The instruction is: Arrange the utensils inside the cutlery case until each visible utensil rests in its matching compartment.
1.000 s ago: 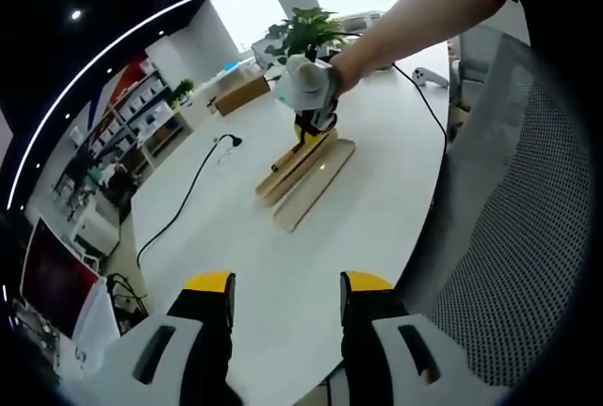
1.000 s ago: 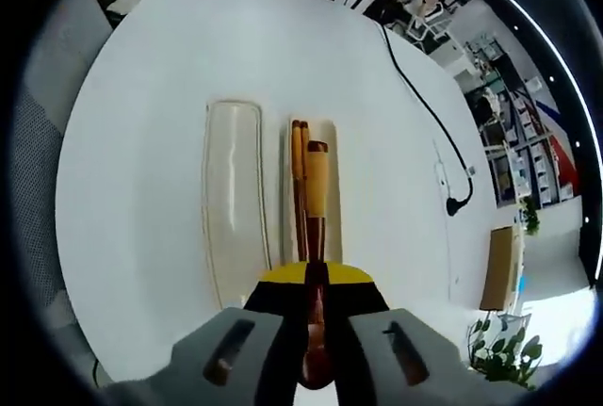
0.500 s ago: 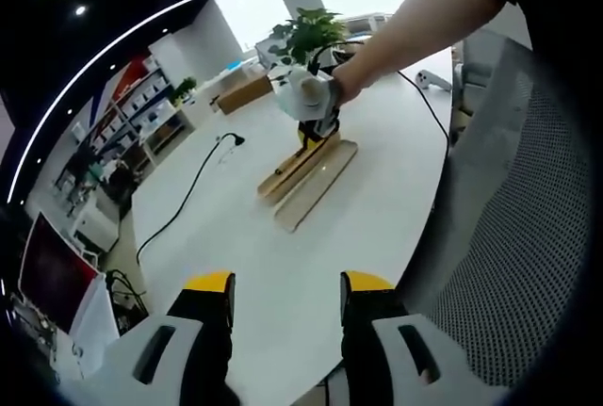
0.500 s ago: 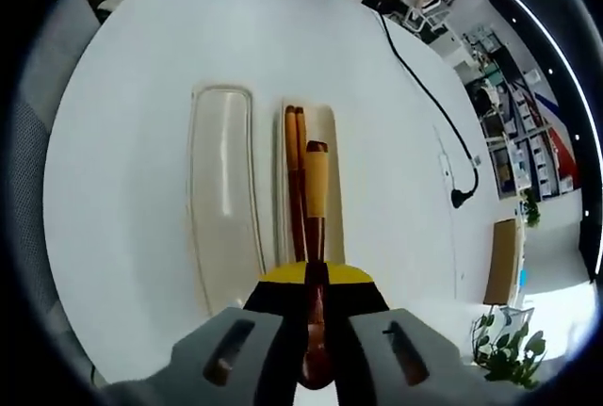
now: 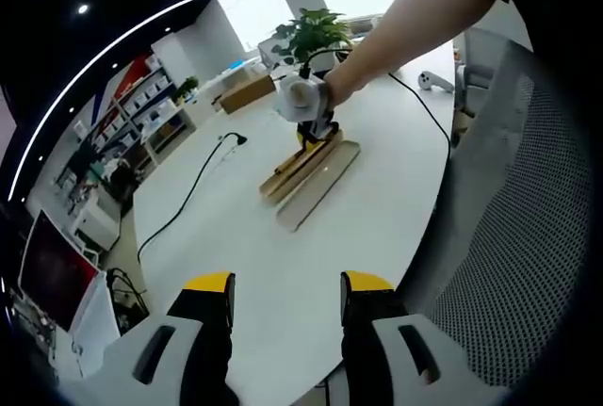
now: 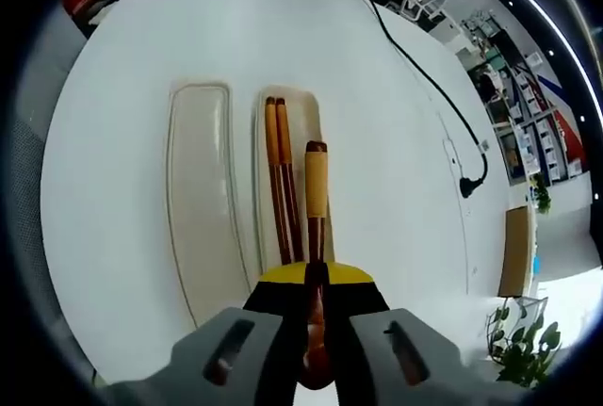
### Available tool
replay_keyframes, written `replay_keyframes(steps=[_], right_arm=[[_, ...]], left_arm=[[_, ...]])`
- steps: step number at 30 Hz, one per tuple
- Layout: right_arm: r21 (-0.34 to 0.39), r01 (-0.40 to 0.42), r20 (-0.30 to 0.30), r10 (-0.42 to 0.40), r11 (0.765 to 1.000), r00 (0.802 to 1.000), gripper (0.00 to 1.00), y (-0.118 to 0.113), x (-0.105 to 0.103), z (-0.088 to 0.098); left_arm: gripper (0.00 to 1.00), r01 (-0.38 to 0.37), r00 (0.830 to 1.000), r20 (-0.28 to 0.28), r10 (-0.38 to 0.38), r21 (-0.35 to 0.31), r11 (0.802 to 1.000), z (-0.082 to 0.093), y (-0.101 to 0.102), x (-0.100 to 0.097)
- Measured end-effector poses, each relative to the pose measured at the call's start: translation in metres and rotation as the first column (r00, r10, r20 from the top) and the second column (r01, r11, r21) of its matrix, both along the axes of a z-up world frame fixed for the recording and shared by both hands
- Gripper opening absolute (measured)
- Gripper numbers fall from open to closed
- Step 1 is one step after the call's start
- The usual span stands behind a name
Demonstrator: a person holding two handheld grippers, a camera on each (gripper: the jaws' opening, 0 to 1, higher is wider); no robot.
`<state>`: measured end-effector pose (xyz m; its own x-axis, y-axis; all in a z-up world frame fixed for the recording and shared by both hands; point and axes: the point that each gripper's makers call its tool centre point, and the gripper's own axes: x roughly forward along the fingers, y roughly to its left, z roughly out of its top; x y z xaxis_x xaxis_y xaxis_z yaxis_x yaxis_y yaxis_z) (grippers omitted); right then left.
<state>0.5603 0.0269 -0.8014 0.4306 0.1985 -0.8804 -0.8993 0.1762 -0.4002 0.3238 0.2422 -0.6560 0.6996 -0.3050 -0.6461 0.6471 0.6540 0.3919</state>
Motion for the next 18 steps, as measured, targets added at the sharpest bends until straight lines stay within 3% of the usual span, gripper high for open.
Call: replay_keyframes(steps=[18], right_arm=[[0.063,0.038,-0.039,-0.036,0.997,0.999,0.01,0.0039,0.0008,-0.0096]], left_arm=[[0.46,0.01,0.999,-0.037,-0.01,0.018,1.0,-0.0075,-0.0008,-0.0033]])
